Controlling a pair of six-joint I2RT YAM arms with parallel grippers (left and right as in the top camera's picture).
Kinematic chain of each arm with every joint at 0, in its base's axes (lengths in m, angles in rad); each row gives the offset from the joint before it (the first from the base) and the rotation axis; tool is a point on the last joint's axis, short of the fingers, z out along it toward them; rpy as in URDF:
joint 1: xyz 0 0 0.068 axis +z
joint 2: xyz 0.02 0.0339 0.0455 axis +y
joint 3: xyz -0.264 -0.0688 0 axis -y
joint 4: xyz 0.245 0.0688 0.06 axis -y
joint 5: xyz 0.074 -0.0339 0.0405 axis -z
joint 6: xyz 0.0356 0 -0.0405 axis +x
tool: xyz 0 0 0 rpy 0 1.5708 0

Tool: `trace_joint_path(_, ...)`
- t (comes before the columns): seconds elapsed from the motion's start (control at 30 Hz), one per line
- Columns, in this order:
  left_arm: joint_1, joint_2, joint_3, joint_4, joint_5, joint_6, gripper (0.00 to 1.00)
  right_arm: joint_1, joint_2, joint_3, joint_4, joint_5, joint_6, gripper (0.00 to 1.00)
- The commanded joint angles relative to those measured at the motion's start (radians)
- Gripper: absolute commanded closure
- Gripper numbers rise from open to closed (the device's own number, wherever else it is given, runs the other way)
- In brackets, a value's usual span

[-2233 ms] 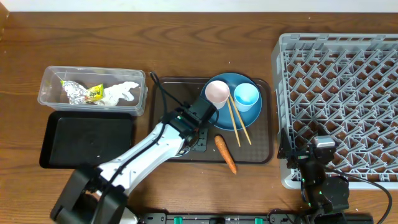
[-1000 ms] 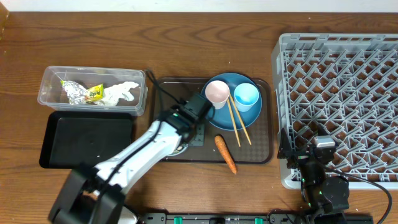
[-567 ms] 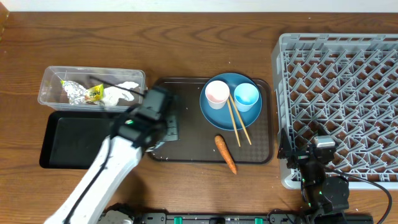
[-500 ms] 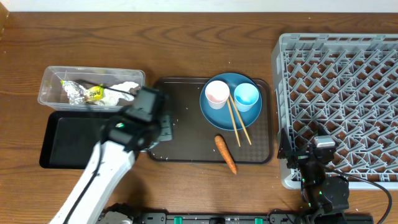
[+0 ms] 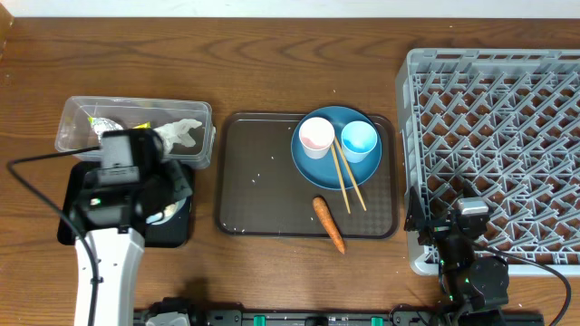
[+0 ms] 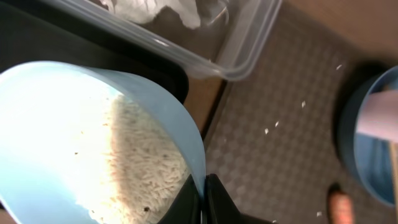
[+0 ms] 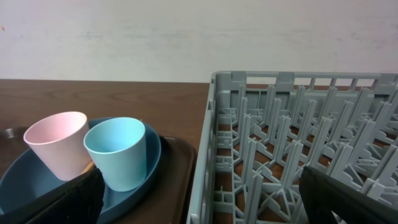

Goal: Sort waste into correct bins and load items into the dishwasher rack
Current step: 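Carry the rice-filled blue bowl left over the black tray, then tilt the bowl with the left gripper to pour rice onto black tray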

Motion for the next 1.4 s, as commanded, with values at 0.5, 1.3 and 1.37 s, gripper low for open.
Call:
trace_joint_path(0.5,0.616,0.026,-0.043,0.105,0.755,0.217,0.94,-0.016,-0.005,-0.001,-0.004,-0.003,-0.011,0.01)
trace_joint_path(1.3,0.927,0.414,-0.203,0.409,1.382,0.297,0.94,-0.016,-0.005,-0.001,-0.004,-0.003,-0.012,0.01)
trace_joint_path(1.37,0.927,0.441,-0.204,0.398,1.382,0.297,0.94,-0.016,-0.005,-0.001,-0.004,-0.003,-0.011,0.01)
